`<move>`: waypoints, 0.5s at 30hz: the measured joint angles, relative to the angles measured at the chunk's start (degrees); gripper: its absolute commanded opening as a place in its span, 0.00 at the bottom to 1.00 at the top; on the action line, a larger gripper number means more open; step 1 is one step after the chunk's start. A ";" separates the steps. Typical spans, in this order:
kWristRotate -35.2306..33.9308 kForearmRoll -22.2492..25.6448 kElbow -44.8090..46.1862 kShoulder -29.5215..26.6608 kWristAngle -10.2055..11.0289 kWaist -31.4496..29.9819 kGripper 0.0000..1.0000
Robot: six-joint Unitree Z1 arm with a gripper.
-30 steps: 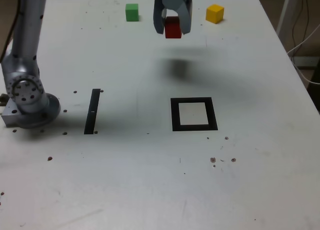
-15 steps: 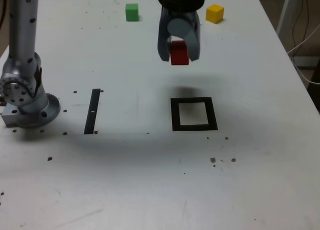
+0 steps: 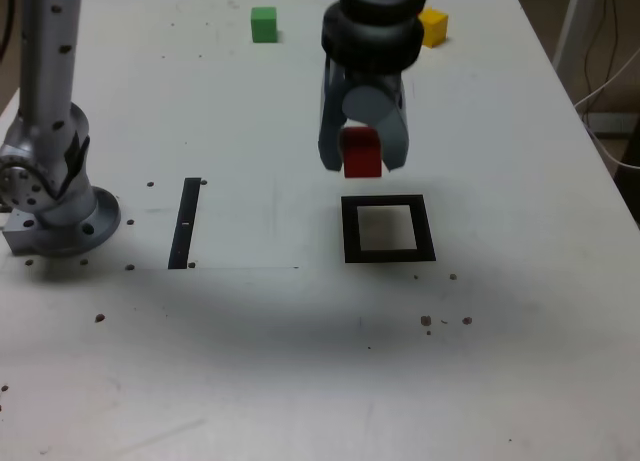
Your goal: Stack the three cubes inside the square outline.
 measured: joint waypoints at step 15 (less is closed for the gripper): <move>-4.27 -1.77 -1.14 5.93 -1.97 -2.50 0.39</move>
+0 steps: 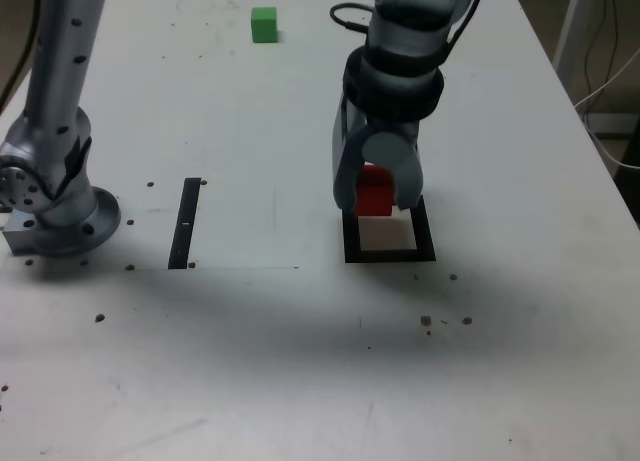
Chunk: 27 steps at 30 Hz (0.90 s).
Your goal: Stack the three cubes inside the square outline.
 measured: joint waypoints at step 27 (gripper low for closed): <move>0.27 -3.09 -0.06 3.05 -0.80 0.04 0.73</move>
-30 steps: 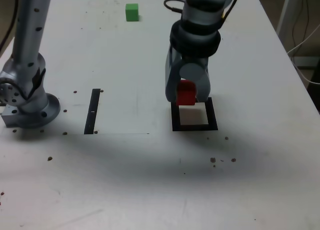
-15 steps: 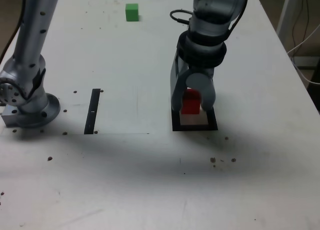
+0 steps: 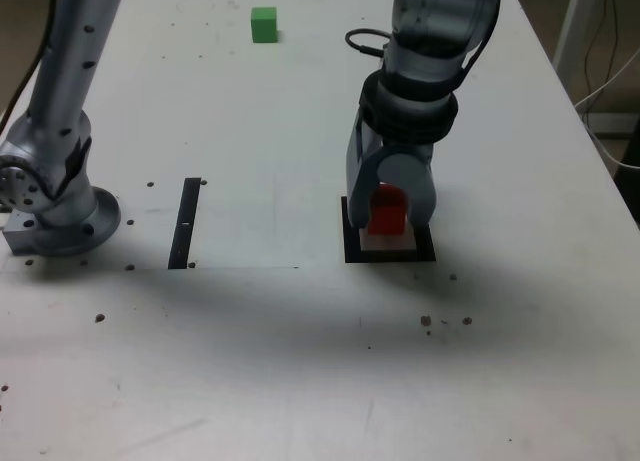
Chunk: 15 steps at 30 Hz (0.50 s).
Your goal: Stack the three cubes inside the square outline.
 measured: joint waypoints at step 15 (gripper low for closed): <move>0.96 -1.37 1.14 0.00 -0.01 0.44 0.99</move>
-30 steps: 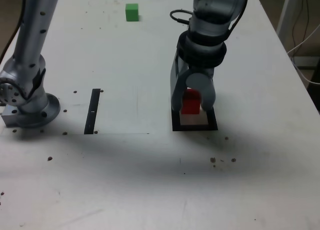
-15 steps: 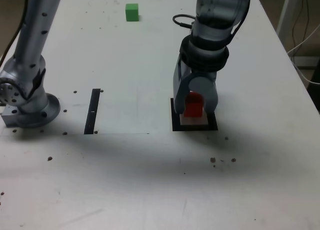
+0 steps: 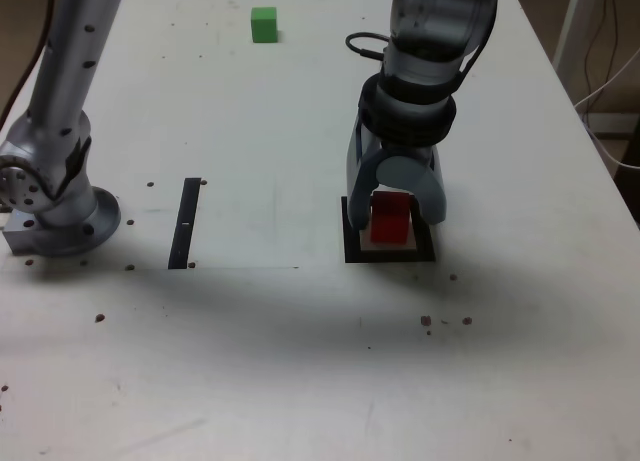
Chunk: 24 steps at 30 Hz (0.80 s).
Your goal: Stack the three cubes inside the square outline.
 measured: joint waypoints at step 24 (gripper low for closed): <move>10.56 5.80 -1.24 -2.67 4.59 7.83 1.00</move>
